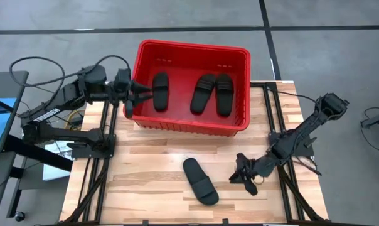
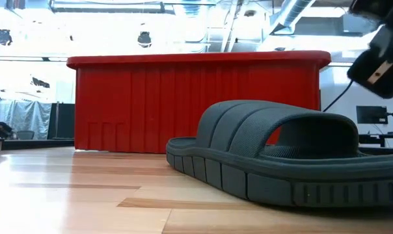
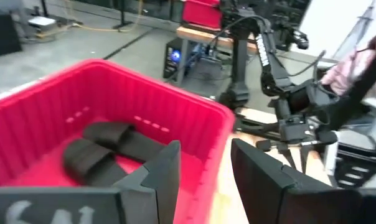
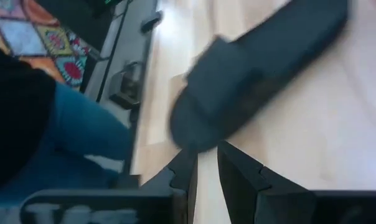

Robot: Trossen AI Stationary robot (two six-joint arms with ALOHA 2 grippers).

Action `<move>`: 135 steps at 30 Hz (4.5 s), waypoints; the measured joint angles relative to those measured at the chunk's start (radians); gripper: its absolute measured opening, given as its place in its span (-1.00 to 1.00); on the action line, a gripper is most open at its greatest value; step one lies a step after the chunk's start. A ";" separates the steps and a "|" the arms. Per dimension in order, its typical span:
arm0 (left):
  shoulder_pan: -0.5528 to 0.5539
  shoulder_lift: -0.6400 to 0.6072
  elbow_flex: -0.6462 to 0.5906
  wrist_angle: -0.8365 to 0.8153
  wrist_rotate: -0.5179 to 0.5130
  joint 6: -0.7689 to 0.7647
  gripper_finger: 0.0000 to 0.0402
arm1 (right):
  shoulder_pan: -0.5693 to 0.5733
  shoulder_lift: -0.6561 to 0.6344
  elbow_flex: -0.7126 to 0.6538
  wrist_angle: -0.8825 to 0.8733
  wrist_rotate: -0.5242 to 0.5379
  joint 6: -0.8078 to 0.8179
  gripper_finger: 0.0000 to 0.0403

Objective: Pick and place slides into bin
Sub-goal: Put the black slide into the red bin

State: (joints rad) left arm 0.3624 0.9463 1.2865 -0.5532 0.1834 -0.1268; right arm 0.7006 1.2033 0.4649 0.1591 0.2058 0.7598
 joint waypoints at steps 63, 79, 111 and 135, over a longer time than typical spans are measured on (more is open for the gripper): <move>-0.374 -0.161 0.000 -0.164 -0.321 -0.034 -0.34 | -0.081 0.844 0.989 -1.130 0.006 0.900 -0.93; -0.374 -0.162 0.000 -0.169 -0.321 -0.034 -0.34 | -0.077 0.839 0.989 -1.231 0.143 1.230 -0.91; -0.374 -0.162 0.000 -0.171 -0.294 -0.035 -0.34 | -0.238 0.831 0.972 -1.171 0.056 0.915 -1.00; -0.374 -0.162 0.000 -0.171 -0.295 0.007 -0.34 | -0.190 0.831 1.271 -0.860 0.023 0.363 -0.92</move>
State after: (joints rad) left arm -0.0116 0.7845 1.2865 -0.7246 -0.1120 -0.1196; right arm 0.5105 2.0342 1.7355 -0.7005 0.2289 1.1229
